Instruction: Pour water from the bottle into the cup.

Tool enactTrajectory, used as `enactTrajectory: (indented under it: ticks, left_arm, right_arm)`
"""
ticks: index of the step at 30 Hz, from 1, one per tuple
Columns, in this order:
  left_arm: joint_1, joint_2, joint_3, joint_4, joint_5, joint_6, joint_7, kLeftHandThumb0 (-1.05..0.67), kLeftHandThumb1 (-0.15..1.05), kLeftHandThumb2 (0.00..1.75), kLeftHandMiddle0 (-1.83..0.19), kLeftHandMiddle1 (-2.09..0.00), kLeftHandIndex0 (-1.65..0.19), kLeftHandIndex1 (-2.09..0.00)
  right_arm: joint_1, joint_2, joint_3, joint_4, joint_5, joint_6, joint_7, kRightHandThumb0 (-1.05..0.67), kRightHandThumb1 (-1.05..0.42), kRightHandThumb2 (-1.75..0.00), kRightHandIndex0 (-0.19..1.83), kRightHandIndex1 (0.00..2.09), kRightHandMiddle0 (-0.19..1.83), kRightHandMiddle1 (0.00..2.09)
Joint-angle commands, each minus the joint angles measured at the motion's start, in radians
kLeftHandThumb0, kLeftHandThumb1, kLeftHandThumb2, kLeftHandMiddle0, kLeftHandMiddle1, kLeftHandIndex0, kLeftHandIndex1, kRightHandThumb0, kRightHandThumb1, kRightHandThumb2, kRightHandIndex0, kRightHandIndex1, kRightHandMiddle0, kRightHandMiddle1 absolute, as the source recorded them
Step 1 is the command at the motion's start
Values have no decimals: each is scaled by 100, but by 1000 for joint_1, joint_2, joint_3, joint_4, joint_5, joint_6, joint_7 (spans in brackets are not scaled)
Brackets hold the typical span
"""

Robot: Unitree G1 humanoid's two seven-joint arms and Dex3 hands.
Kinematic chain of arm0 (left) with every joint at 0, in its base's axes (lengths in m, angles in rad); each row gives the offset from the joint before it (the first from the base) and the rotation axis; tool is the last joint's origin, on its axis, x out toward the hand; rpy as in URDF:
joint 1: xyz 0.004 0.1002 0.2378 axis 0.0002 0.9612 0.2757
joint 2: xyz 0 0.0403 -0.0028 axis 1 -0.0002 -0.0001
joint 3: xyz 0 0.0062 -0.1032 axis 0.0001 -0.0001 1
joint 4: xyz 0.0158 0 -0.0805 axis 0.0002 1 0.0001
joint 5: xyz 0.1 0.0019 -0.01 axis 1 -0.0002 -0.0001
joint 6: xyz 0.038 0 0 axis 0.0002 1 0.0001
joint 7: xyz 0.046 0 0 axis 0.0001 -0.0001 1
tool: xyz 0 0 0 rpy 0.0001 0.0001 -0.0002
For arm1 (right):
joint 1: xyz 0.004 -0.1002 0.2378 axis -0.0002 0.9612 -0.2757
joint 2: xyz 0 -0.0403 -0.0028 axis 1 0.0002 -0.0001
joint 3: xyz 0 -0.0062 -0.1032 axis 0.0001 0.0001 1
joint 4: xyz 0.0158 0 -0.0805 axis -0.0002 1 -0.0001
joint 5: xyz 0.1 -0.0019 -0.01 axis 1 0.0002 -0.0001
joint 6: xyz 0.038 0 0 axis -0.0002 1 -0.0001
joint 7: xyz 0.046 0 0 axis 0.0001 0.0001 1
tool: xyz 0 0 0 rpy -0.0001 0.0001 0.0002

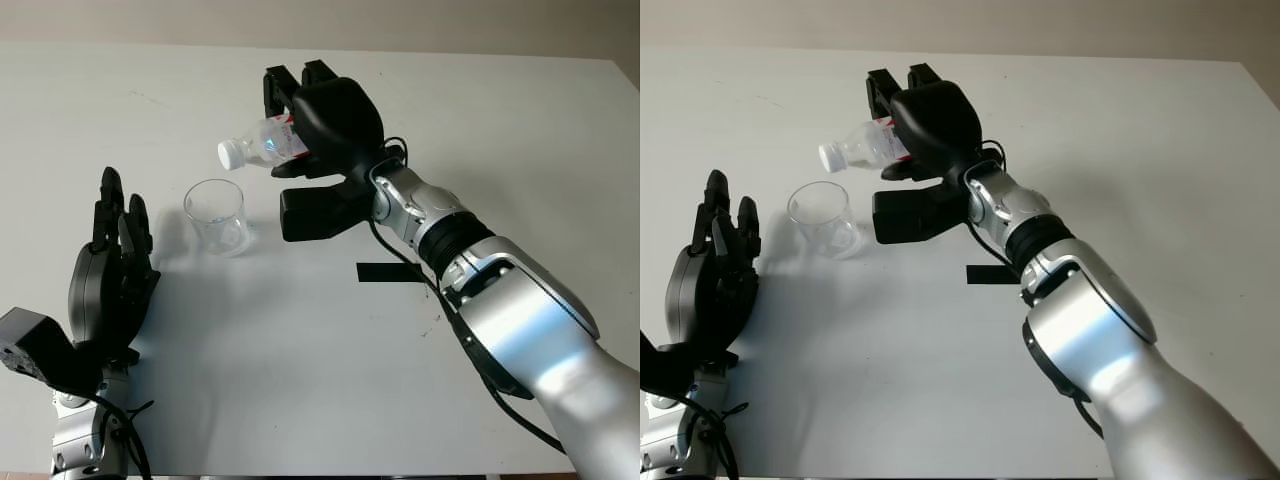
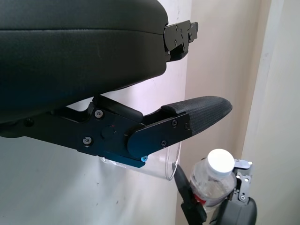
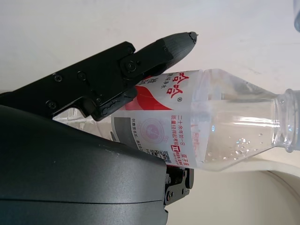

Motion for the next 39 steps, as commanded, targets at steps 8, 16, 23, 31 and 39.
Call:
enactTrajectory:
  ticks: [8, 16, 23, 31, 39]
  left_arm:
    - [27, -24, -15, 38, 13, -2, 13, -76, 105, 73, 19, 0, 19, 0]
    - [32, -32, -18, 29, 15, -1, 18, -76, 105, 72, 19, 0, 19, 0]
    - [32, -37, -20, 34, 14, 2, 23, -76, 105, 71, 19, 0, 19, 0]
    - [33, -40, -20, 39, 11, -7, 17, -75, 105, 72, 19, 0, 19, 0]
    - [33, -43, -20, 42, 14, -10, 21, -75, 105, 72, 19, 0, 19, 0]
  right_arm:
    - [-60, -14, 104, -4, -120, 0, -163, -24, -103, -11, 98, 209, 43, 209]
    - [-89, -11, 235, 17, -273, 86, -357, -33, -102, -6, 111, 209, 63, 209]
    - [-103, -12, 276, 27, -309, 117, -381, -34, -103, -5, 118, 209, 60, 209]
    - [-105, -16, 296, 30, -323, 132, -402, -35, -100, -5, 116, 209, 49, 209]
    - [-91, -12, 241, 26, -250, 79, -400, -34, -101, -6, 115, 209, 57, 209]
